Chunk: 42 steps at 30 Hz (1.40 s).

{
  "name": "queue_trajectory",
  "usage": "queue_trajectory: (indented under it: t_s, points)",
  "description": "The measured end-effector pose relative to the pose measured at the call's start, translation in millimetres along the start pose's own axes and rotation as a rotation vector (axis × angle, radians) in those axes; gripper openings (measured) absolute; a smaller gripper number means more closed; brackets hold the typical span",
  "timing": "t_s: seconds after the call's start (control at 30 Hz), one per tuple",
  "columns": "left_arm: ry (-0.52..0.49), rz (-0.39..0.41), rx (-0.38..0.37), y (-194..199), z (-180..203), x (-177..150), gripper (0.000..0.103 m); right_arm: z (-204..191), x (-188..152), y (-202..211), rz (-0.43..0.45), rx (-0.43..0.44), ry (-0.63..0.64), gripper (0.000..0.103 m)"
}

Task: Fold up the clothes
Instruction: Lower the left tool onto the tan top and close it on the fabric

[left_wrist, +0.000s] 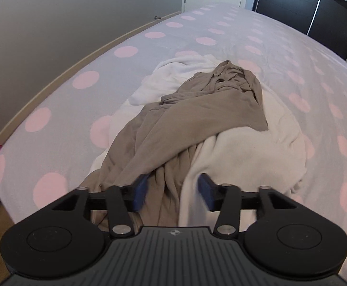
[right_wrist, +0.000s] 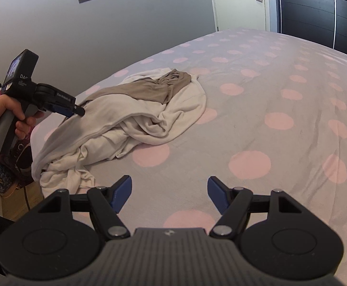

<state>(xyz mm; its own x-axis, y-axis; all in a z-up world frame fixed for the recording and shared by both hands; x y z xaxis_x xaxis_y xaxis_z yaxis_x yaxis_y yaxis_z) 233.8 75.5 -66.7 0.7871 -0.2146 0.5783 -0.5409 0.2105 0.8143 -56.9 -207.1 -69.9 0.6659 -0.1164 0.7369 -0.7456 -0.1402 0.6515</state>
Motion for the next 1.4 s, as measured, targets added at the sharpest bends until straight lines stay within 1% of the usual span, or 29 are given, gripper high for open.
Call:
queue_trajectory:
  t_s: [0.03,0.1,0.13,0.23,0.27,0.3,0.33,0.4,0.43,0.47,0.5,0.57,0.93,1.33,1.37,1.4]
  points:
    - [-0.027,0.009,0.005,-2.2,1.1,1.5,0.054,1.1,-1.0,-2.3,-0.007,-0.001,-0.002,0.073]
    - [-0.053,0.020,0.017,-5.7,1.0,5.3,0.061,2.0,-3.5,-6.1,-0.019,-0.003,-0.004,0.073]
    - [-0.063,0.024,0.021,-7.5,0.8,7.1,0.062,1.7,-4.3,-7.9,-0.022,-0.003,-0.003,0.073]
    - [0.020,0.010,-0.008,-13.0,-8.0,7.3,0.062,0.6,-6.3,-8.3,-0.026,0.002,0.002,0.073]
    - [0.044,0.006,-0.018,-14.7,-9.5,7.1,0.058,0.1,-6.5,-7.8,-0.026,0.002,0.004,0.073]
    - [0.063,0.005,-0.032,-15.0,-9.6,7.2,0.048,-0.3,-6.7,-7.3,-0.026,0.002,0.006,0.073]
    - [0.080,0.007,-0.047,-14.9,-10.0,9.3,0.042,-0.7,-7.0,-6.8,-0.026,0.003,0.009,0.073]
    - [0.112,0.029,-0.054,-11.2,-11.6,13.9,0.017,-1.9,-6.7,-3.4,-0.019,-0.002,0.014,0.073]
    - [0.128,0.040,-0.057,-9.3,-12.6,16.1,0.012,-2.6,-5.9,-2.1,-0.014,-0.003,0.015,0.073]
    - [0.142,0.048,-0.051,-7.4,-14.8,17.6,0.002,-3.2,-4.8,-0.2,-0.007,-0.005,0.017,0.073]
    - [0.156,0.055,-0.045,-5.5,-17.1,19.0,0.000,-3.6,-3.6,1.8,-0.001,-0.006,0.018,0.073]
    - [0.182,0.071,-0.034,-1.3,-21.2,21.9,0.000,-5.5,-0.9,5.4,0.012,-0.009,0.024,0.073]
    - [0.126,0.253,-0.117,67.4,14.8,44.9,0.000,-16.7,5.5,19.3,0.052,-0.025,0.060,0.073]
    - [-0.177,0.330,-0.172,122.0,128.1,39.7,0.000,-0.1,9.0,39.4,0.081,-0.089,0.023,0.073]
    - [-0.201,0.335,-0.174,125.8,136.6,39.1,0.001,0.9,8.7,40.4,0.082,-0.091,0.020,0.073]
    - [-0.213,0.326,-0.146,120.1,133.4,37.7,0.007,1.6,8.4,40.8,0.083,-0.093,0.018,0.073]
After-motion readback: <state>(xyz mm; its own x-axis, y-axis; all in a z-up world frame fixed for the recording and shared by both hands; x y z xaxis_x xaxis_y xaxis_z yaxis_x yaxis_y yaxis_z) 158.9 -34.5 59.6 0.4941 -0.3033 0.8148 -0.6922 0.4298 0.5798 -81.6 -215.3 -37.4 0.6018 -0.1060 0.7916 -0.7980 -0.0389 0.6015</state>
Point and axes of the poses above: each gripper's, at about its wrist camera, not at the fingertips, and y roughly against the way its jaws point, z to its right, x to its top, the point moved 4 cm from there along -y, roughly the way its jaws point, and after that the axes turned 1 degree about z, right-handed, at the moved point
